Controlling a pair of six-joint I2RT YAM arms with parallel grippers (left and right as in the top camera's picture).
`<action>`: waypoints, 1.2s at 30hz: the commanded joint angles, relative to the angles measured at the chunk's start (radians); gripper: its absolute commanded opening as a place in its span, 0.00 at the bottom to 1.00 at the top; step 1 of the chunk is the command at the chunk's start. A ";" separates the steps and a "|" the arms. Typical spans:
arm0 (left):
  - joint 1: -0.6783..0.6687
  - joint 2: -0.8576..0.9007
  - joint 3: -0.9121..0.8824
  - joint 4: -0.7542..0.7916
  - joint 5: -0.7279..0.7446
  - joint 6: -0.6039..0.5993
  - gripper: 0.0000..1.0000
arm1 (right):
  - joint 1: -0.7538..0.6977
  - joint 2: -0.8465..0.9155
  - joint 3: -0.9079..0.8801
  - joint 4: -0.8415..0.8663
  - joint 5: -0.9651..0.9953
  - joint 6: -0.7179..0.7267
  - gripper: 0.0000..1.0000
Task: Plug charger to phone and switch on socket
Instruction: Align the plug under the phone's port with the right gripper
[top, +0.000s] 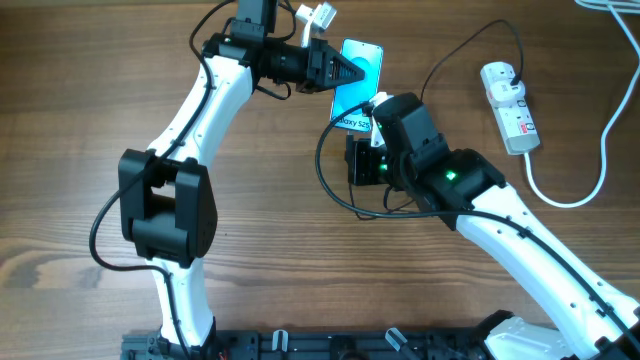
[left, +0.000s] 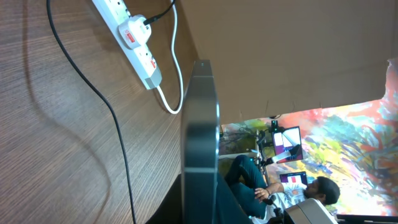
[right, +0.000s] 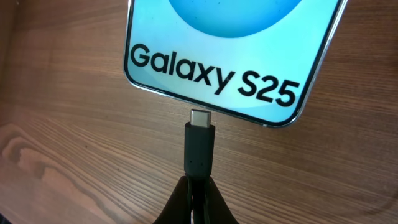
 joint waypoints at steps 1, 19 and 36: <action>-0.008 -0.039 0.001 0.001 0.020 -0.005 0.04 | 0.001 0.006 0.019 0.004 0.010 0.011 0.04; -0.008 -0.039 0.001 0.001 0.020 -0.017 0.04 | 0.001 0.006 0.019 0.000 0.006 0.011 0.04; -0.008 -0.039 0.001 0.001 0.020 -0.032 0.04 | 0.001 0.006 0.019 -0.006 0.006 0.011 0.04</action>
